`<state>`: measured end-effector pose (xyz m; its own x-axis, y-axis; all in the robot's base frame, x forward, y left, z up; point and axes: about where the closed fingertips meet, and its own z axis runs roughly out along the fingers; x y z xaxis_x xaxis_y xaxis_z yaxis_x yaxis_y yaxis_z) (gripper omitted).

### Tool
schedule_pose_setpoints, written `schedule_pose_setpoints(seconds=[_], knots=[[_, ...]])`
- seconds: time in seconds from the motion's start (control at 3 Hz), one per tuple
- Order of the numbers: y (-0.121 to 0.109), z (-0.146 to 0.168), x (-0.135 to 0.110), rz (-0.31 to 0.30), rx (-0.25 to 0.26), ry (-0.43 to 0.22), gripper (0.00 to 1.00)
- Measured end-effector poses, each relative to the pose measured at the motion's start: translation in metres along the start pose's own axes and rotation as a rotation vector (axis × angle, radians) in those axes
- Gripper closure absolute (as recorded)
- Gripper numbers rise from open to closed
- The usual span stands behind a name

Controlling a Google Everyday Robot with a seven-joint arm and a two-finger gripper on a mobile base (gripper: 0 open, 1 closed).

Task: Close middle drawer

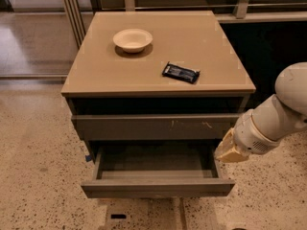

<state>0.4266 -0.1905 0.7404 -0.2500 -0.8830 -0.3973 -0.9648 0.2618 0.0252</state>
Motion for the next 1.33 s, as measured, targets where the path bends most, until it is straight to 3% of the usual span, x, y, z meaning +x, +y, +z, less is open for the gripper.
schedule_pose_setpoints(seconds=[0.33, 0.67, 1.0, 1.33], knots=[[0.0, 0.011, 0.005, -0.01, -0.004, 0.006, 1.0], [0.007, 0.065, 0.028, -0.037, -0.022, -0.003, 1.0], [0.009, 0.181, 0.053, -0.065, -0.075, -0.06, 1.0], [0.012, 0.259, 0.076, -0.028, -0.15, -0.096, 1.0]])
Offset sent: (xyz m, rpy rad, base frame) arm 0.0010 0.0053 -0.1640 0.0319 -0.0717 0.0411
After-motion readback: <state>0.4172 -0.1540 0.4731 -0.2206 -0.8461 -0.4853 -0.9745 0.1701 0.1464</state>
